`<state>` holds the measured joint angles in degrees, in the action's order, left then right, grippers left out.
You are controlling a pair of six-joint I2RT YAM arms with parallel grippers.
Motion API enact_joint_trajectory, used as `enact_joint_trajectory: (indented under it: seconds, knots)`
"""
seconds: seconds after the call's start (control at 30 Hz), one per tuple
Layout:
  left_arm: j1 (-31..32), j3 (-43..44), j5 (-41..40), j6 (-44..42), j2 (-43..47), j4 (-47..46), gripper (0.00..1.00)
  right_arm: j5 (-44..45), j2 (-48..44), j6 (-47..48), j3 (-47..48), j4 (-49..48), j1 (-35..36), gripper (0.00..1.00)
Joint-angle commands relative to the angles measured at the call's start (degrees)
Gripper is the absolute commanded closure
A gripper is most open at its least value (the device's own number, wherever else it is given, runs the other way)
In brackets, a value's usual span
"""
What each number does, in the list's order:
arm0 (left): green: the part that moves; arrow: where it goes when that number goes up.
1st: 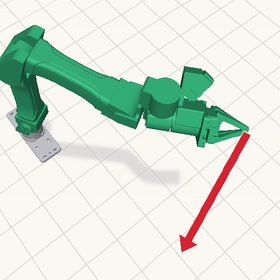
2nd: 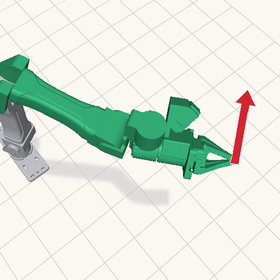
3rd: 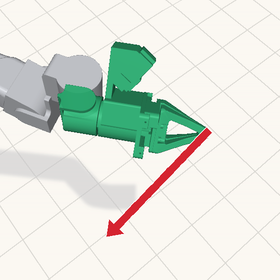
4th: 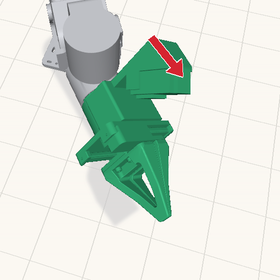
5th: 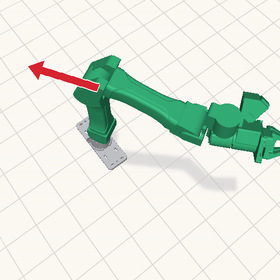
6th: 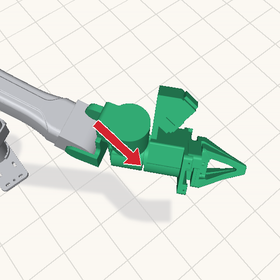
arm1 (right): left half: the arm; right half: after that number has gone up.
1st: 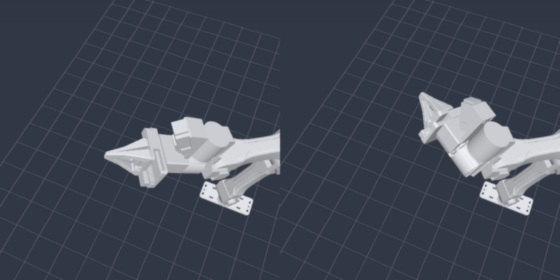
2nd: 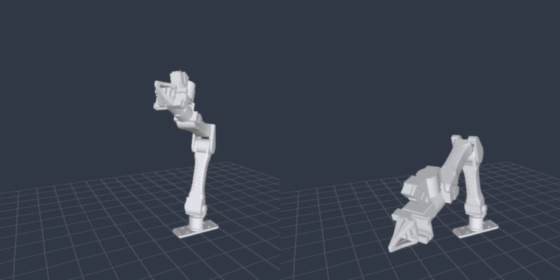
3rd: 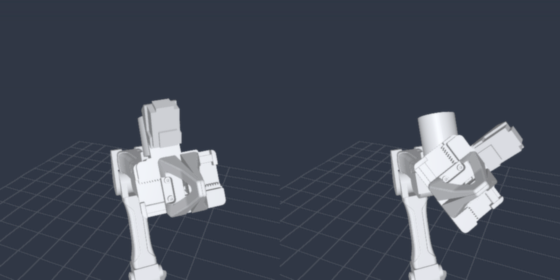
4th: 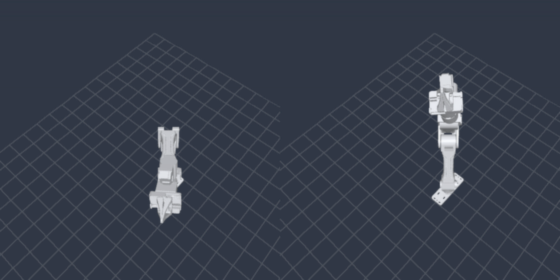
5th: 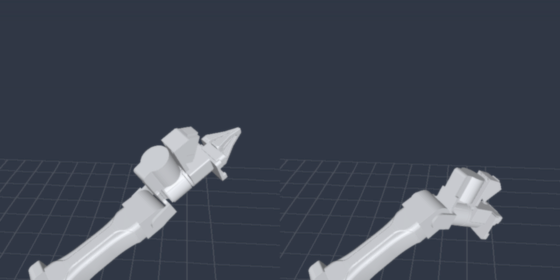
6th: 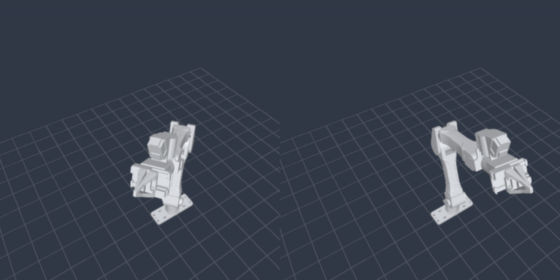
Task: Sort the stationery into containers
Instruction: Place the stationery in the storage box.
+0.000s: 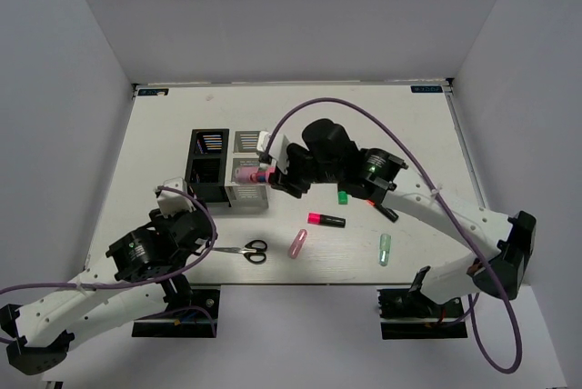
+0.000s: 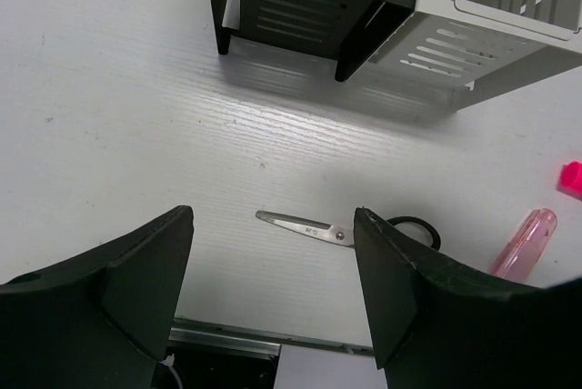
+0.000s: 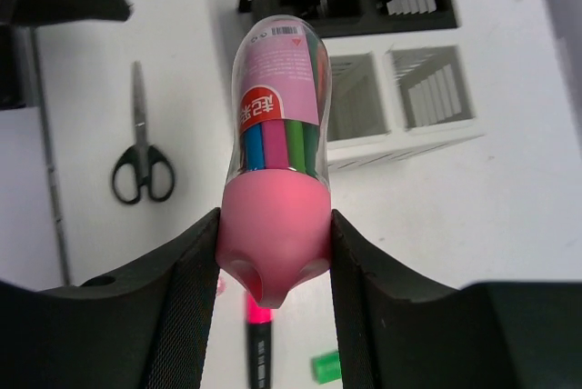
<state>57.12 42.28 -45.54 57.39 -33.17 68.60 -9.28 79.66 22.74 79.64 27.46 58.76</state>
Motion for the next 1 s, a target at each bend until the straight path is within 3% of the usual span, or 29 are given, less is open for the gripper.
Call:
enact_joint_trajectory:
  seconds: [0.0, 0.43, 0.73, 0.97]
  knots:
    - [0.2, 1.9, -1.0, 0.3, 0.0, 0.2, 0.18, 5.3, 3.4, 5.6, 5.1, -2.3, -1.5, 1.00]
    - [0.2, 3.2, -1.1, -0.1, 0.9, 2.2, 0.18, 11.9, 24.0, 15.4, 24.1, -5.8, -5.2, 1.00]
    - [0.2, 1.5, -1.7, -0.2, 2.8, 2.5, 0.18, 11.5, 26.6, 19.1, 27.9, -2.0, -7.7, 1.00]
    - [0.2, 1.0, -0.9, -1.0, 2.0, 0.7, 0.18, 5.0, 28.5, 21.8, 29.6, 3.3, -8.9, 1.00]
